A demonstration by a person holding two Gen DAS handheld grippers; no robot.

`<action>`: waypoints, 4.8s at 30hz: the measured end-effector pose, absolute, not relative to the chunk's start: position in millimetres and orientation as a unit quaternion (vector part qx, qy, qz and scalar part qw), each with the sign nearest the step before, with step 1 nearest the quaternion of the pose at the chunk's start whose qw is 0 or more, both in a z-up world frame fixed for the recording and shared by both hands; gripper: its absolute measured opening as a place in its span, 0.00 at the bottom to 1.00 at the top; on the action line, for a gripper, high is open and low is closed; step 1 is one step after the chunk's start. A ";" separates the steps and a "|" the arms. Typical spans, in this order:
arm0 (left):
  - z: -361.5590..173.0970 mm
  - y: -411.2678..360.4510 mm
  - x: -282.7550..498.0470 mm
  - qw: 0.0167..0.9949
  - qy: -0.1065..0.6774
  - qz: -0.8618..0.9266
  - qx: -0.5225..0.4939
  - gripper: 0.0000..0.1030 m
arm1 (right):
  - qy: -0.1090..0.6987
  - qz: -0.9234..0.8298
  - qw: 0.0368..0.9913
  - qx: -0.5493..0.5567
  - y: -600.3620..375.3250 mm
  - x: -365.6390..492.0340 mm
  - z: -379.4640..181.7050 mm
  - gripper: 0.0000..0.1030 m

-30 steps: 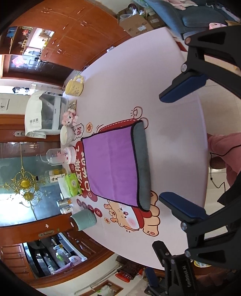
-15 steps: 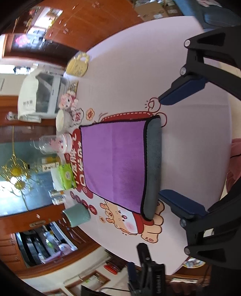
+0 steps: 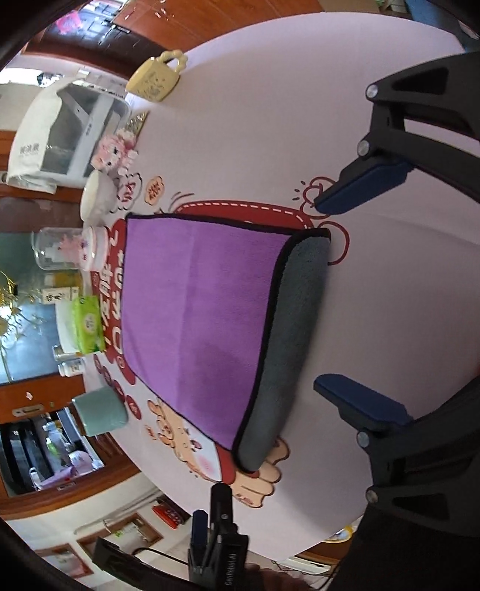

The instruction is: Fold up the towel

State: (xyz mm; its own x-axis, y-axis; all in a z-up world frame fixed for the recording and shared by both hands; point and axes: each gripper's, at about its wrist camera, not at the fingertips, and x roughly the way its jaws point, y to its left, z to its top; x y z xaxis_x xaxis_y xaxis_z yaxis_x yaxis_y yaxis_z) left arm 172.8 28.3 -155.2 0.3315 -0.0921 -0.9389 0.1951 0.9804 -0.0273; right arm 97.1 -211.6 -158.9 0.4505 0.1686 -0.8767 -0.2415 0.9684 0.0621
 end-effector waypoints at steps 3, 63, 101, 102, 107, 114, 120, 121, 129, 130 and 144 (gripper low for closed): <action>-168.0 32.0 178.5 0.809 0.580 -0.091 0.033 0.99 | 0.515 0.131 0.846 -0.040 -215.7 101.9 -169.8 0.82; -221.4 39.2 190.2 0.765 0.631 -0.124 -0.007 0.05 | 0.537 0.139 0.831 -0.043 -251.0 141.0 -206.7 0.06; -123.1 35.1 248.0 0.822 0.562 -0.095 0.013 0.03 | 0.455 0.098 0.881 -0.085 -238.6 189.2 -118.4 0.03; -120.1 35.4 252.4 0.824 0.559 -0.095 0.013 0.03 | 0.449 0.096 0.884 -0.084 -239.0 193.8 -114.4 0.03; -104.2 37.2 275.8 0.839 0.535 -0.096 0.018 0.03 | 0.421 0.092 0.898 -0.089 -241.8 215.6 -99.2 0.03; -93.4 37.8 311.4 0.852 0.514 -0.092 0.018 0.03 | 0.399 0.091 0.907 -0.097 -239.0 247.0 -90.9 0.03; -93.8 34.8 343.2 0.859 0.504 -0.088 0.023 0.03 | 0.383 0.084 0.915 -0.091 -240.9 281.5 -89.4 0.03; -95.2 34.8 348.3 0.859 0.503 -0.088 0.023 0.03 | 0.381 0.083 0.916 -0.090 -241.2 287.4 -89.9 0.03; -110.6 32.8 389.0 0.860 0.504 -0.077 0.023 0.03 | 0.379 0.084 0.918 -0.083 -242.4 331.3 -104.6 0.03; -114.1 32.9 395.3 0.859 0.506 -0.076 0.023 0.03 | 0.381 0.084 0.917 -0.084 -242.4 336.3 -107.4 0.03; -176.3 33.6 448.2 0.827 0.560 -0.053 0.008 0.04 | 0.435 0.097 0.892 -0.070 -244.4 389.2 -171.1 0.03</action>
